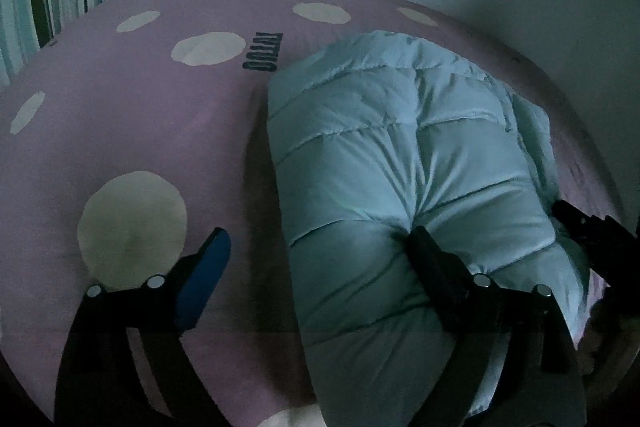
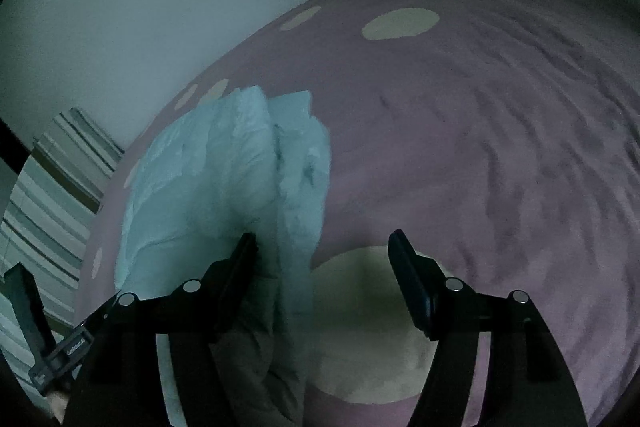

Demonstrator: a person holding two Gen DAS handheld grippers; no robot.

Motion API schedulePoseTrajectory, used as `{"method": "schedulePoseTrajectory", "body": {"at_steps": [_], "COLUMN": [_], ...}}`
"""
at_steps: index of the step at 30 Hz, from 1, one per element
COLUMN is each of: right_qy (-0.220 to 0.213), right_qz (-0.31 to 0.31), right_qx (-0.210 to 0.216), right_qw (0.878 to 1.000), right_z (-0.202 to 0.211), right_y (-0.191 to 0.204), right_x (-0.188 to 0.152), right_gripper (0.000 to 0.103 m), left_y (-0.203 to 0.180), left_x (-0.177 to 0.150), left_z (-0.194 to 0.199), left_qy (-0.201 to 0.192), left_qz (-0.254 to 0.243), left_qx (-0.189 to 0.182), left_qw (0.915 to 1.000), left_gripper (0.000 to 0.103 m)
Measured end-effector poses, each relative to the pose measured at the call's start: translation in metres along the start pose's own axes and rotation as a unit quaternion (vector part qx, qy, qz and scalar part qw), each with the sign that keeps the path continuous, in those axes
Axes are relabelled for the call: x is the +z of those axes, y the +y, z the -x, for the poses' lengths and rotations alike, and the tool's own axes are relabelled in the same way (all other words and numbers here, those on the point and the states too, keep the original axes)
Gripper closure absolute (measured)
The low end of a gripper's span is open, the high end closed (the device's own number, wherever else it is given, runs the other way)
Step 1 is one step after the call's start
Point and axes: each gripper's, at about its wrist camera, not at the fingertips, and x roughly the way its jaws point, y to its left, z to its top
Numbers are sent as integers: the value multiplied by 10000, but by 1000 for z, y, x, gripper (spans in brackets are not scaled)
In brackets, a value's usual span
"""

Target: Fold large clothes

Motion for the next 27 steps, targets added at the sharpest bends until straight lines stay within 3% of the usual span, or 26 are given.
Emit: {"method": "schedulePoseTrajectory", "body": {"at_steps": [11, 18, 20, 27], "right_qy": [-210, -515, -561, -825], "right_qz": [-30, 616, 793, 1258], "right_qx": [-455, -1037, -1134, -1364], "right_qw": [9987, 9914, 9888, 9792], "right_z": [24, 56, 63, 88], "right_y": [-5, 22, 30, 52], "right_x": [3, -14, -24, -50], "right_gripper": [36, 35, 26, 23], "left_y": [-8, -10, -9, -12], "left_x": [-2, -12, -17, -32], "left_z": [10, 29, 38, 67], "left_qy": [-130, -309, -394, -573], "left_qz": [-145, -87, 25, 32], "left_qx": [243, 571, 597, 742], "left_qw": [9995, 9979, 9974, 9956], "left_gripper": [12, 12, 11, 9]}}
